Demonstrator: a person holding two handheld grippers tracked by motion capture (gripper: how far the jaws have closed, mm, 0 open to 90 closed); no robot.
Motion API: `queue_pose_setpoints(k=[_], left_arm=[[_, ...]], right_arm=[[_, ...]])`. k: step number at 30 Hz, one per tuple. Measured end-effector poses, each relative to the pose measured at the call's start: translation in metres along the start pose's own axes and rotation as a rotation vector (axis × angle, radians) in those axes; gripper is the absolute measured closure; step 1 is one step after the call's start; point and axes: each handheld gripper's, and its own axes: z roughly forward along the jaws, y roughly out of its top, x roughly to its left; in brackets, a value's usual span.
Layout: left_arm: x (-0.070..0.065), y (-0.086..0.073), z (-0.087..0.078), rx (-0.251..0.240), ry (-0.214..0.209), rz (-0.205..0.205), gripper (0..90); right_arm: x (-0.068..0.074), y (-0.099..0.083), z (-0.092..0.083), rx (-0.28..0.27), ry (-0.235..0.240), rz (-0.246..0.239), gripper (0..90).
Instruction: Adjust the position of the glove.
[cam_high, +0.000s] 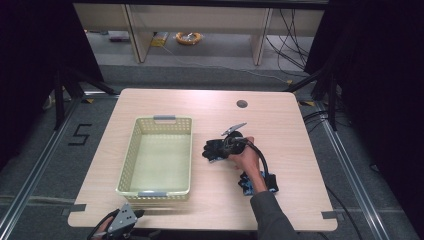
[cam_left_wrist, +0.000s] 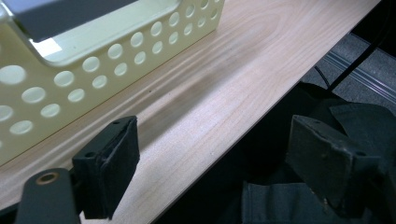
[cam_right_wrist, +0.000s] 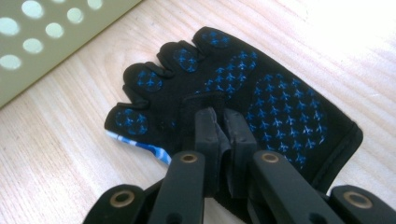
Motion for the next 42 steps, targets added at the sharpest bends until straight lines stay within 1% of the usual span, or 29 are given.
queue_pose_setpoints(k=[1,2,3,4,5,6,8,9,10,11,12,13,14,15,17,19,20,21,22,24,26,28,30,32,33,37,39,40,42], left_arm=[[-0.001,0.000,0.000,0.000,-0.006,-0.031,16.8],[-0.001,0.000,0.000,-0.009,-0.018,-0.042,16.7],[0.000,0.000,0.000,-0.006,-0.017,-0.019,16.7],[0.000,0.000,0.000,0.001,-0.005,-0.014,16.7],[-0.001,0.000,-0.001,0.015,-0.014,-0.020,16.7],[-0.003,0.000,0.001,-0.011,-0.020,-0.031,16.8],[-0.002,-0.001,0.001,-0.021,-0.008,-0.017,16.8],[-0.002,0.000,0.001,-0.013,-0.015,-0.019,16.7],[-0.002,0.000,0.001,-0.007,-0.014,-0.046,16.7],[-0.002,0.000,0.001,-0.007,-0.014,-0.046,16.7],[-0.001,0.000,0.000,-0.012,-0.016,-0.035,16.7],[-0.002,0.000,0.001,-0.024,-0.012,-0.035,16.7],[-0.001,0.000,0.001,-0.001,-0.015,-0.039,16.8],[-0.002,0.000,0.002,-0.026,-0.007,-0.027,16.8],[-0.002,-0.001,0.001,-0.011,-0.001,-0.039,16.7],[-0.001,-0.001,0.001,-0.007,0.000,-0.035,16.8],[-0.001,-0.001,0.001,-0.006,0.001,-0.032,16.8],[-0.003,-0.001,0.002,-0.026,-0.014,-0.058,16.7],[-0.001,0.000,0.001,-0.007,0.002,-0.036,16.7],[-0.001,-0.001,0.002,-0.007,0.002,-0.037,16.8],[0.000,0.000,0.000,0.012,-0.006,-0.030,16.7],[0.000,0.000,0.000,0.000,-0.004,-0.008,16.8],[0.000,0.000,0.001,-0.007,-0.002,-0.017,16.8],[0.001,0.000,0.000,0.016,0.003,-0.003,16.7],[0.000,0.000,0.001,0.007,0.000,-0.013,16.8],[0.001,0.001,0.000,0.015,0.004,-0.003,16.8],[0.000,0.000,0.003,-0.009,0.024,-0.011,16.8],[0.001,0.001,0.001,0.013,-0.001,-0.009,16.8],[0.000,0.000,0.002,-0.004,-0.006,-0.022,16.8]], right_arm=[[0.001,0.001,-0.001,0.017,-0.043,0.001,87.0],[0.003,0.002,-0.002,0.026,-0.046,-0.005,87.2],[0.004,0.003,-0.004,0.022,-0.026,-0.036,87.3],[0.005,0.003,-0.004,0.019,-0.038,-0.030,87.4],[0.006,0.006,-0.008,0.019,-0.050,-0.036,87.4],[0.005,0.009,-0.014,-0.006,-0.043,-0.069,87.4],[0.005,0.011,-0.017,-0.010,-0.043,-0.067,87.4],[0.004,0.015,-0.025,-0.040,-0.025,-0.069,87.5],[0.003,0.018,-0.029,-0.044,-0.043,-0.071,87.5],[0.003,0.018,-0.029,-0.044,-0.043,-0.071,87.5],[0.003,0.023,-0.040,-0.087,-0.011,-0.087,87.5],[0.003,0.023,-0.040,-0.087,-0.011,-0.087,87.5],[0.005,0.028,-0.051,-0.121,-0.001,-0.111,87.5],[0.008,0.029,-0.056,-0.131,0.004,-0.106,87.5],[0.011,0.030,-0.067,-0.163,0.025,-0.134,87.5],[0.014,0.030,-0.073,-0.167,0.034,-0.144,87.5],[0.018,0.029,-0.078,-0.187,0.039,-0.141,87.5],[0.021,0.027,-0.082,-0.193,0.058,-0.143,87.5],[0.027,0.024,-0.091,-0.186,0.078,-0.164,87.5],[0.032,0.021,-0.093,-0.198,0.089,-0.164,87.5],[0.039,0.014,-0.101,-0.195,0.117,-0.216,87.5],[0.046,0.006,-0.108,-0.188,0.140,-0.234,87.5],[0.051,-0.002,-0.112,-0.202,0.171,-0.252,87.4],[0.056,-0.012,-0.117,-0.191,0.178,-0.226,87.4],[0.059,-0.021,-0.119,-0.195,0.199,-0.237,87.4],[0.063,-0.033,-0.119,-0.192,0.220,-0.248,87.4],[0.066,-0.040,-0.117,-0.194,0.241,-0.258,87.4],[0.067,-0.043,-0.117,-0.192,0.244,-0.255,87.4],[0.070,-0.050,-0.117,-0.195,0.241,-0.251,87.3]])
